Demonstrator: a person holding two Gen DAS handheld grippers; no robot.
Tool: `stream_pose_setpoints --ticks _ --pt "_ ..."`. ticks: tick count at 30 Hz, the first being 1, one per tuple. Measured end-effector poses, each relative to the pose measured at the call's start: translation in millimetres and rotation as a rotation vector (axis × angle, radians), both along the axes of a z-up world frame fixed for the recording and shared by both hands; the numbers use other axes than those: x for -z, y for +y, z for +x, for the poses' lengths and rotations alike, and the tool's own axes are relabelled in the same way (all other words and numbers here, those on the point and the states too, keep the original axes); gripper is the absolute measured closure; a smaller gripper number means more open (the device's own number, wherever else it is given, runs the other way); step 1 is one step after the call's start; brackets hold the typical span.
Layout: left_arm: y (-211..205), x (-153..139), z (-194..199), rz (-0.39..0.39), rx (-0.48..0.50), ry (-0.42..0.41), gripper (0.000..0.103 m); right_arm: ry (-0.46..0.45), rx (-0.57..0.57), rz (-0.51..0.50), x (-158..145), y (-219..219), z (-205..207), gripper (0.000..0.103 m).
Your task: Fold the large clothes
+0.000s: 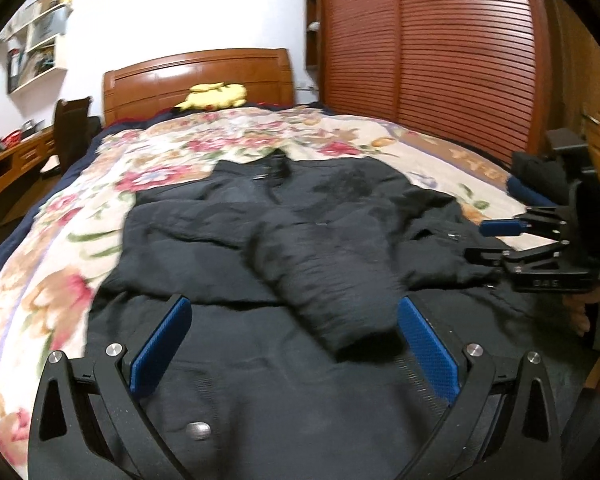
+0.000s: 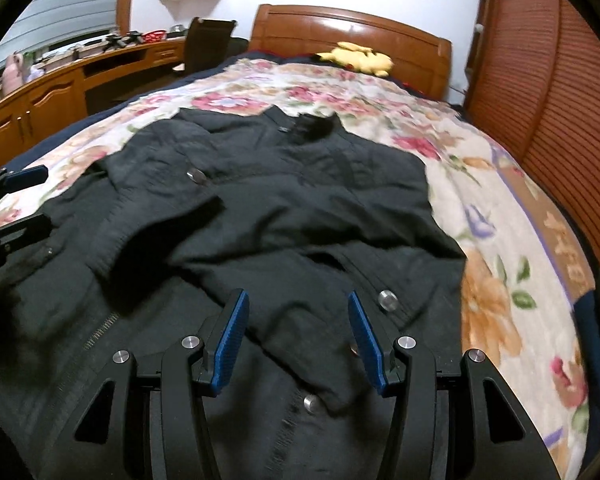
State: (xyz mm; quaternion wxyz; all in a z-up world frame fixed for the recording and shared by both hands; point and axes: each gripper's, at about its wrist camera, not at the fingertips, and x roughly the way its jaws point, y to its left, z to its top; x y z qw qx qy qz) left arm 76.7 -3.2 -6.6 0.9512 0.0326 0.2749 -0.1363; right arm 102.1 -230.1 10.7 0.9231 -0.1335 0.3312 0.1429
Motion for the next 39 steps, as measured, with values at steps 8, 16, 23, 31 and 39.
stream_pose_setpoints --ticks 8,16,23,31,39 --pt "-45 3 1 0.067 0.086 0.01 0.0 0.046 0.05 0.025 5 -2 -3 0.049" --pt "-52 22 21 0.102 0.052 0.11 0.009 0.056 0.081 0.061 7 13 0 0.049" --pt "-39 31 29 0.057 -0.008 0.163 0.052 0.042 0.08 0.112 10 8 -13 0.049" --pt "-21 19 13 0.028 -0.065 0.083 0.063 0.018 0.079 0.157 17 -19 -27 0.049" --pt "15 16 9 -0.024 -0.156 0.083 0.063 0.001 0.06 0.161 17 -19 -29 0.049"
